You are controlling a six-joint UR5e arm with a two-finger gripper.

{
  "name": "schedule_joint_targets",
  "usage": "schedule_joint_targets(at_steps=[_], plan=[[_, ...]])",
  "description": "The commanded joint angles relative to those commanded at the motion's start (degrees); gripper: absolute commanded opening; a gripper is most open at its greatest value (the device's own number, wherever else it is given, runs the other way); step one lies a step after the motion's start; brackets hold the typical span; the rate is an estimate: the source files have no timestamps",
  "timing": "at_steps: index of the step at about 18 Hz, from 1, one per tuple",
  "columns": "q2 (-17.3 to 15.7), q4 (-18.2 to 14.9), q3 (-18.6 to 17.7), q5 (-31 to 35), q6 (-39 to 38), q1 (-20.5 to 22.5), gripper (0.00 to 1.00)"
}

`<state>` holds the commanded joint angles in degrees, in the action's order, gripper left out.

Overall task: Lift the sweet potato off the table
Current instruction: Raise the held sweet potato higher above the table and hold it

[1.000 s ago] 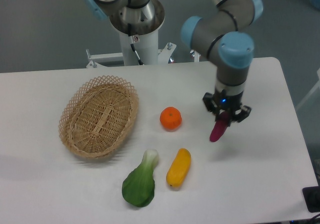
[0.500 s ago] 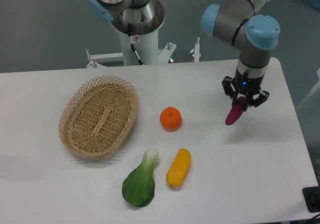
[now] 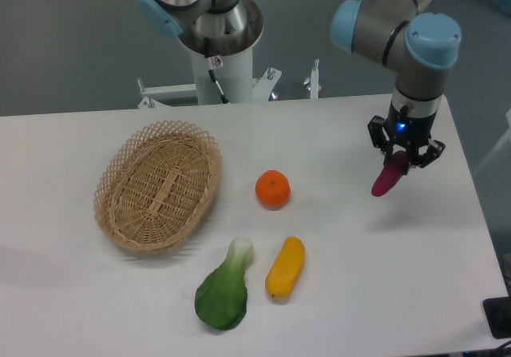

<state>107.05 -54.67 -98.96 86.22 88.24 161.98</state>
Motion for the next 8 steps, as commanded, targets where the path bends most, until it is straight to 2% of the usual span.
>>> schedule_joint_targets(at_steps=[8], plan=[[0.09,0.09,-0.09,0.18,0.0,-0.35,0.07]])
